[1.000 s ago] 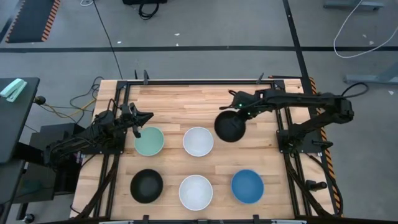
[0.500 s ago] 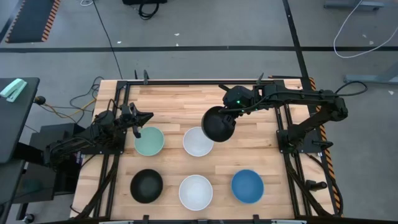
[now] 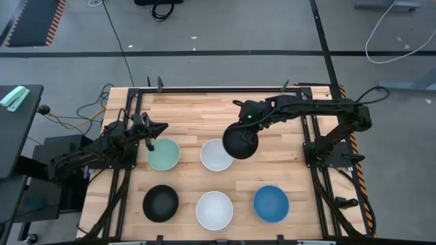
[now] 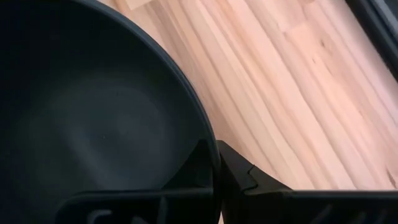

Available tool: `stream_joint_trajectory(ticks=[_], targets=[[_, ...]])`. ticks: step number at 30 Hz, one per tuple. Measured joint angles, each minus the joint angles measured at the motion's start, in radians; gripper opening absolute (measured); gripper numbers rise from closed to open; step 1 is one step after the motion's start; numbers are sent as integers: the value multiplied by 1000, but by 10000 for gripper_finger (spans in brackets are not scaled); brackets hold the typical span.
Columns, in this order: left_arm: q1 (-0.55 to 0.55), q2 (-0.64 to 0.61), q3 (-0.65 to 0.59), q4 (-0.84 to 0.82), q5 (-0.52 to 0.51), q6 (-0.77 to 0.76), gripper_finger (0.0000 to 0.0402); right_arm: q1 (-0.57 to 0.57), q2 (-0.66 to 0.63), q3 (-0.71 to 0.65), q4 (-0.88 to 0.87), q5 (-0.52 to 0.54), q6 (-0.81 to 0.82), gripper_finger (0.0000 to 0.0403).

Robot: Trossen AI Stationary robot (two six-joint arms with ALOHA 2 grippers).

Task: Nest bowls inside each other
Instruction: Stack the right black bowl on top of the top white bowl

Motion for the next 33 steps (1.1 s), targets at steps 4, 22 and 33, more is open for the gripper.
stream_joint_trajectory(ticks=[4, 22, 33], targets=[[0, 0, 0, 0, 0, 0, 36, 6, 38, 0, 10, 0, 9, 4], [0, 0, 0, 2, 0, 0, 35, 70, 200, 219, 6, -64, 15, 4], [0, 0, 0, 2, 0, 0, 24, 76, 397, 353, -6, -166, -32, 4]])
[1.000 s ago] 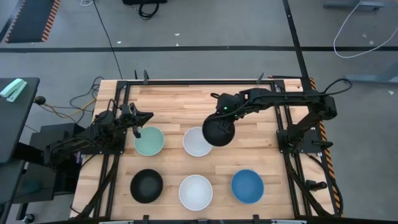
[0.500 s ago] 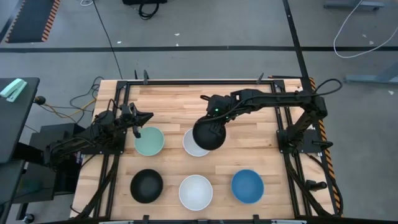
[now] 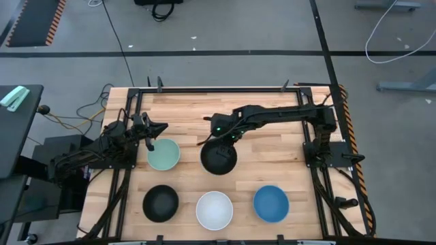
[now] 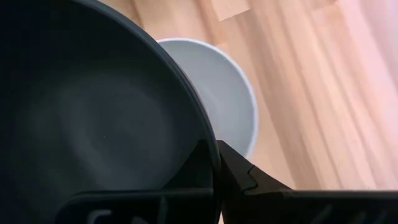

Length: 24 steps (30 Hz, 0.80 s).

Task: Nest bowls inside each other
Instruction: Stack the right black bowl on top of the top white bowl

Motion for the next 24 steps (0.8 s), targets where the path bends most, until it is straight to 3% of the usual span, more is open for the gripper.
stream_joint_trajectory(ticks=[14, 24], targets=[[0, 0, 0, 0, 0, 0, 35, -90, 144, 66, -61, -66, -82, 4], [0, 0, 0, 0, -1, 0, 23, -95, 147, 46, -86, -56, -81, 4]])
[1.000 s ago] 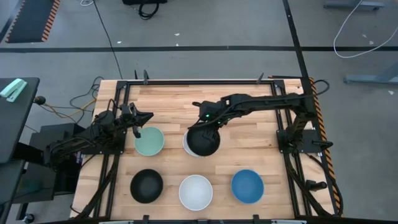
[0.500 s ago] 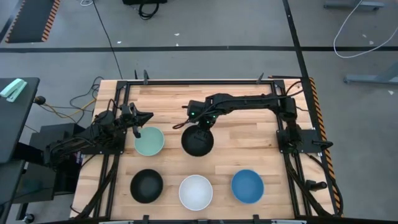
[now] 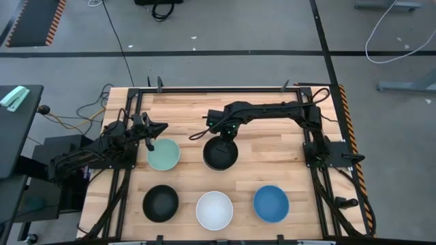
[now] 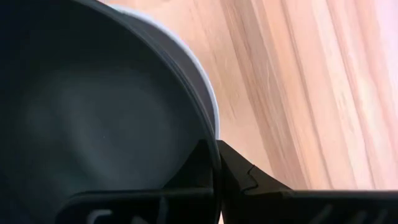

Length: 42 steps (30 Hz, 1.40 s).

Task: Nest bowls inside each other
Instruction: Stack the right black bowl on top of the top white bowl

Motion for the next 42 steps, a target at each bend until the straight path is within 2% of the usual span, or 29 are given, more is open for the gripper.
stream_joint_trajectory(ticks=[11, 23, 32, 42], targets=[[0, 0, 0, 0, 0, 0, 36, 5, -1, -49, -6, 1, 21, 4], [0, 0, 0, 0, 0, 0, 26, 19, -4, -85, 35, -3, 28, 8], [0, 0, 0, 0, 0, 0, 36, 37, -7, -57, 41, 4, 29, 39], [0, 0, 0, 0, 0, 1, 23, 52, -7, -53, 38, 1, 34, 71]])
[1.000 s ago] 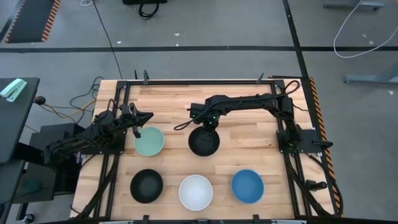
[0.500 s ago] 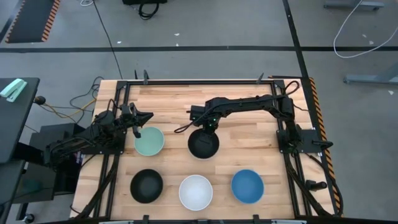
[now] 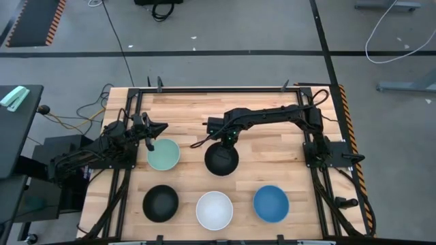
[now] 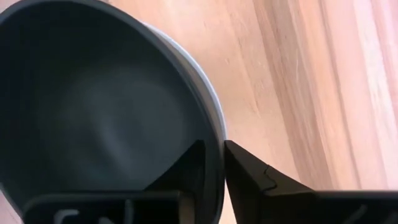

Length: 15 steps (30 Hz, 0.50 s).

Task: Nest bowls inside each other
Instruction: Stack the right black bowl on top of the top white bowl

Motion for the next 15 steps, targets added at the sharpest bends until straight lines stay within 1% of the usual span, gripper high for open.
stream_joint_trajectory(ticks=[8, 15], targets=[[0, 0, 0, 0, 0, 0, 34, 4, -16, 1, -18, 3, 22, 101], [0, 0, 0, 0, 0, 0, 30, 4, -46, 3, -30, 29, 30, 107]])
